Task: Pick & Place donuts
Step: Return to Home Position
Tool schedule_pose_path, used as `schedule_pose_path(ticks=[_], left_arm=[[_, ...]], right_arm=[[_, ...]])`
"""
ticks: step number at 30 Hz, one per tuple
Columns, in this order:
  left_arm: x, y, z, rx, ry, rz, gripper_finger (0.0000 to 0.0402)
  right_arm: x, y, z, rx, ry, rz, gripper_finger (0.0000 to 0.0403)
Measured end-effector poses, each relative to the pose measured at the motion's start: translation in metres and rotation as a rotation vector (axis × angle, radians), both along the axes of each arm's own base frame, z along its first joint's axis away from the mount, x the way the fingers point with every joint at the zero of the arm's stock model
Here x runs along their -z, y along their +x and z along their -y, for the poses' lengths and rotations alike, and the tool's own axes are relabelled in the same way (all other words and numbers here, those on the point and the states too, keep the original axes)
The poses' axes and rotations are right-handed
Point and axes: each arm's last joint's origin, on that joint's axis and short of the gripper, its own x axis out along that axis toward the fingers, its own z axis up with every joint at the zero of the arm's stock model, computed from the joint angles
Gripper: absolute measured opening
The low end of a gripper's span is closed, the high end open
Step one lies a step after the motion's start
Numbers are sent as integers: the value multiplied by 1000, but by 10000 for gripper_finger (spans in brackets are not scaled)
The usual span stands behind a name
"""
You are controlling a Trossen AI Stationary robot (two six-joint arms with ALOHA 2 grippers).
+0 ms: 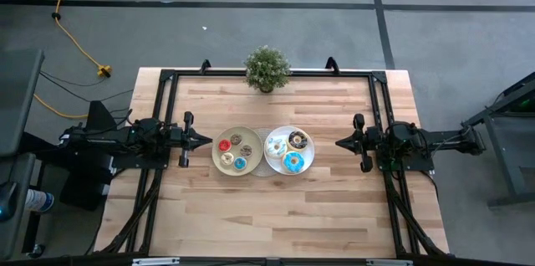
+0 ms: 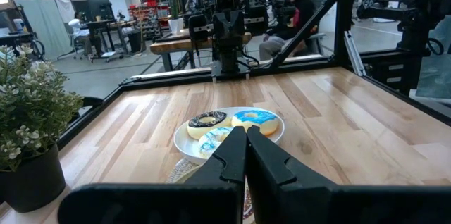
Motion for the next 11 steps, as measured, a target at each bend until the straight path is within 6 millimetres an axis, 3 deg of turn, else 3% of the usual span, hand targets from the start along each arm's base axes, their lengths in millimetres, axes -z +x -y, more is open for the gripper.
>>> schedule_pose_path(ticks=[11], left_arm=[[0, 0, 0, 0, 0, 0, 0]], right_arm=[[0, 0, 0, 0, 0, 0, 5]])
